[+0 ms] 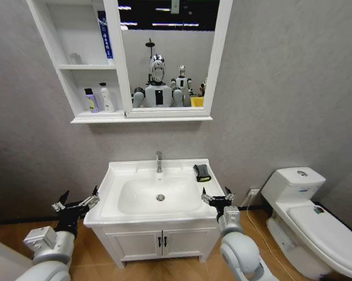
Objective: Move facial cleanser and shampoo from washbasin to cabinet, then wipe washbasin with towel.
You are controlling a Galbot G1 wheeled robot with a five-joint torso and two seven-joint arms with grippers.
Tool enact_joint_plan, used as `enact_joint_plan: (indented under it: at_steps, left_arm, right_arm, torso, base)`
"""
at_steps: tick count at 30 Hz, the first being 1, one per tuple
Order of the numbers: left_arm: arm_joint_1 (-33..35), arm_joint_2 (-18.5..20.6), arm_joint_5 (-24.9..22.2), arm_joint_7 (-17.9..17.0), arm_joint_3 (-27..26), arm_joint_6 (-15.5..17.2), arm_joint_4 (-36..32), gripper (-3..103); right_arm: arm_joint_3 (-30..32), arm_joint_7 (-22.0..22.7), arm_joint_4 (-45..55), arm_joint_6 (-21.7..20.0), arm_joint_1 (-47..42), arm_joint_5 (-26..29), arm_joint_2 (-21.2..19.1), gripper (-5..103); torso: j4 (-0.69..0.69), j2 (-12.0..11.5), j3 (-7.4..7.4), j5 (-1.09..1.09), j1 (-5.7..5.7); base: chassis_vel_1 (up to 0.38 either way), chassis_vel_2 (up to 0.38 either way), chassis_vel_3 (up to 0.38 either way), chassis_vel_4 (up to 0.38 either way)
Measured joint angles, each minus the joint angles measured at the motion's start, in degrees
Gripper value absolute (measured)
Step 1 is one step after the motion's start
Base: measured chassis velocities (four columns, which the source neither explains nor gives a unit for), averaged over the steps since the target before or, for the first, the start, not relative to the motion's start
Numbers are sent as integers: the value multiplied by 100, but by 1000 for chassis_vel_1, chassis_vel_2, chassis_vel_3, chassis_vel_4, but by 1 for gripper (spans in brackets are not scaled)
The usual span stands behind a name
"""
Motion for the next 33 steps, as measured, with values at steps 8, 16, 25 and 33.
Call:
enact_joint_plan:
  at_steps: [8, 16, 25, 33]
  left_arm:
    - [0, 0, 0, 0, 0, 1, 0, 100]
    - [0, 0, 0, 1, 0, 1, -1, 100]
    - [0, 0, 0, -2, 0, 1, 0, 100]
    - [0, 0, 0, 0, 0, 1, 0, 100]
  right_arm:
    - [-17, -71, 7, 29, -72, -23, 6, 100]
    - [-20, -201, 10, 124, -142, -24, -35, 100]
    - [-80, -280, 4, 193, -182, -32, -28, 100]
    - [-152, -339, -12, 231, -224, -39, -84, 100]
  torso:
    - [0, 0, 0, -1, -1]
    - [0, 1, 0, 2, -1]
    - [0, 2, -2, -2, -3]
    - [-1, 1, 0, 0, 0]
  base:
    - [275, -271, -254, 253]
    - [373, -344, -350, 351]
    - [367, -368, -355, 358]
    - [347, -355, -353, 347]
